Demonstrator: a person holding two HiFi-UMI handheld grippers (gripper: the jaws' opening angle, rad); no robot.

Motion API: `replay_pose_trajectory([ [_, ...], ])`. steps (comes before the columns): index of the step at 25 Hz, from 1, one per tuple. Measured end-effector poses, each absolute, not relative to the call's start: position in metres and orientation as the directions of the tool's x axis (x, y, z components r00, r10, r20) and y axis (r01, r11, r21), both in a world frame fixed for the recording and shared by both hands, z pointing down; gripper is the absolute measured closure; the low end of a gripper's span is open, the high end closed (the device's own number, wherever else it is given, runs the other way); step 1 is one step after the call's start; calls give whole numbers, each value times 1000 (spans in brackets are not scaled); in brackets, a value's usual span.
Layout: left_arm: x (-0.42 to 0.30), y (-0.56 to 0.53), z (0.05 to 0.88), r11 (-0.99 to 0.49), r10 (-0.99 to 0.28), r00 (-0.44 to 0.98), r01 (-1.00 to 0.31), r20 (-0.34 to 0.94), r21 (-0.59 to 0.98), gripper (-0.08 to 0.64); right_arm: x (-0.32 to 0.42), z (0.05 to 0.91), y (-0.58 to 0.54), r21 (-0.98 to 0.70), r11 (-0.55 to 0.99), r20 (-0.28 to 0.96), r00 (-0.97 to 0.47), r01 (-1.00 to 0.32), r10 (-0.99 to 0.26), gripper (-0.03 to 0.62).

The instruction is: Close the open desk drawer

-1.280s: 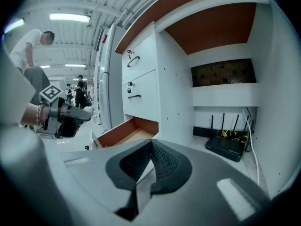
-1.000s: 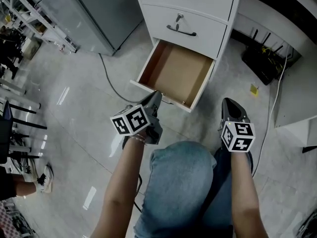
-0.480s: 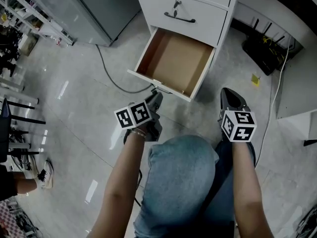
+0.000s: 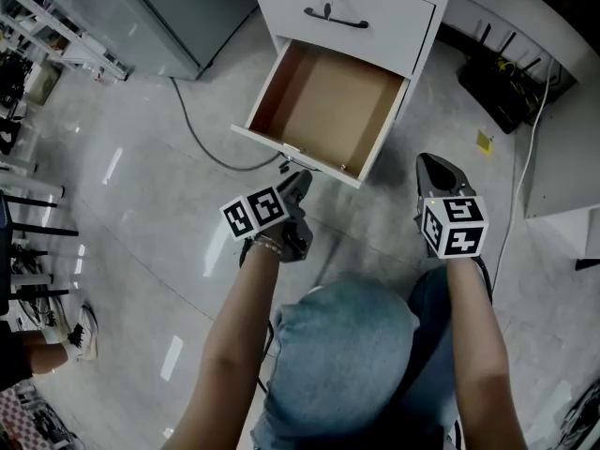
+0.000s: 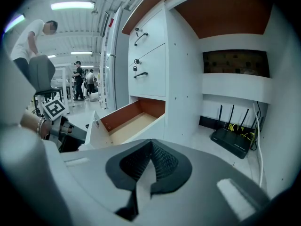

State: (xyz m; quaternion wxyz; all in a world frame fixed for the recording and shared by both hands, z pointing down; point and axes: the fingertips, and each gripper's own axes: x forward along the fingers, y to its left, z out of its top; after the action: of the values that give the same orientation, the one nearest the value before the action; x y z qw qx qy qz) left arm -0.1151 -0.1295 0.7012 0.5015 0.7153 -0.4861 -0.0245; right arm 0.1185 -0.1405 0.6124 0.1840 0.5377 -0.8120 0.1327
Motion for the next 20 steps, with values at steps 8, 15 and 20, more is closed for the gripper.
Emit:
replay_pose_trajectory([
  [8, -111, -146, 727, 42, -767, 516, -551, 380, 833, 471, 128, 623, -134, -99, 337, 458, -343, -936, -820, 592],
  [15, -110, -154, 730, 12, -811, 522, -437, 265, 899, 471, 133, 626, -133, -85, 323, 467, -324, -943, -823, 592],
  [20, -110, -154, 727, -49, -831, 522, -414, 192, 909, 499, 131, 621, -130, -71, 339, 455, -333, -938, -826, 592],
])
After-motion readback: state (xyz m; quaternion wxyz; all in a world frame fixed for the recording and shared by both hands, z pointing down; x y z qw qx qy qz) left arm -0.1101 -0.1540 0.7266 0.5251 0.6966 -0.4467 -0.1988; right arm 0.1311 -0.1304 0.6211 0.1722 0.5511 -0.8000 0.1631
